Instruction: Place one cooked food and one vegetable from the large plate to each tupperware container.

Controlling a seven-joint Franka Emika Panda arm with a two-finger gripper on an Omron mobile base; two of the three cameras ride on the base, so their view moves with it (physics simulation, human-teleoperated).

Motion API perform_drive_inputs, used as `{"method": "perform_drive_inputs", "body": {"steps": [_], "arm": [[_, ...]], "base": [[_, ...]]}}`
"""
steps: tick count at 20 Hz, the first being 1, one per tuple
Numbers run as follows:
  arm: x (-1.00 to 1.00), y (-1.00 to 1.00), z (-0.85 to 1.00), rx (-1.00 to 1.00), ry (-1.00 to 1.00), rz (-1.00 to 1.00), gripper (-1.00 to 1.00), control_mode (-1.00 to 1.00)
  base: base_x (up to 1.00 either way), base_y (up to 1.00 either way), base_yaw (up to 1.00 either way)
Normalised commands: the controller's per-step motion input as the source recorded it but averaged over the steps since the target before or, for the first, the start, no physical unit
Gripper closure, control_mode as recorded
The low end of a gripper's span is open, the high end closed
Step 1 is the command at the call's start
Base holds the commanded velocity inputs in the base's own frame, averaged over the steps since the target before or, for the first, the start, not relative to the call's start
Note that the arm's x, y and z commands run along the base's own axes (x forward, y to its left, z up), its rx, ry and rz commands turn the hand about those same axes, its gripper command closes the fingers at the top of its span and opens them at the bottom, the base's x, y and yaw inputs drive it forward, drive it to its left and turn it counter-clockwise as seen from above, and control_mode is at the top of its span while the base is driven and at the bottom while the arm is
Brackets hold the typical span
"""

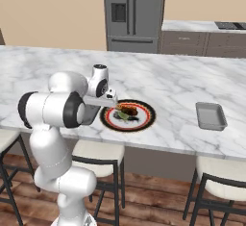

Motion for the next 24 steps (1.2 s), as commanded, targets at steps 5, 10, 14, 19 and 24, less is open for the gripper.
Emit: {"method": "perform_drive_inputs", "body": {"steps": [5,10,14,19,24], "arm": [[0.21,-0.33,-0.04,0.0,0.01,0.18,-1.0,-1.0],[0.31,-0.48,-0.27,0.0,0.0,0.28,-1.0,-1.0],[0.36,-0.49,-0.37,0.0,0.0,0.28,-1.0,-1.0],[0.44,-0.42,-0.21,0.0,0.0,0.26,-1.0,-1.0],[0.24,-0.22,-0.25,0.0,0.0,0.21,-1.0,-1.0]], "base": [[0.0,0.0,0.0],[0.0,0.0,0.0],[0.0,0.0,0.0],[0.0,0.0,0.0],[0.0,0.0,0.0]]}}
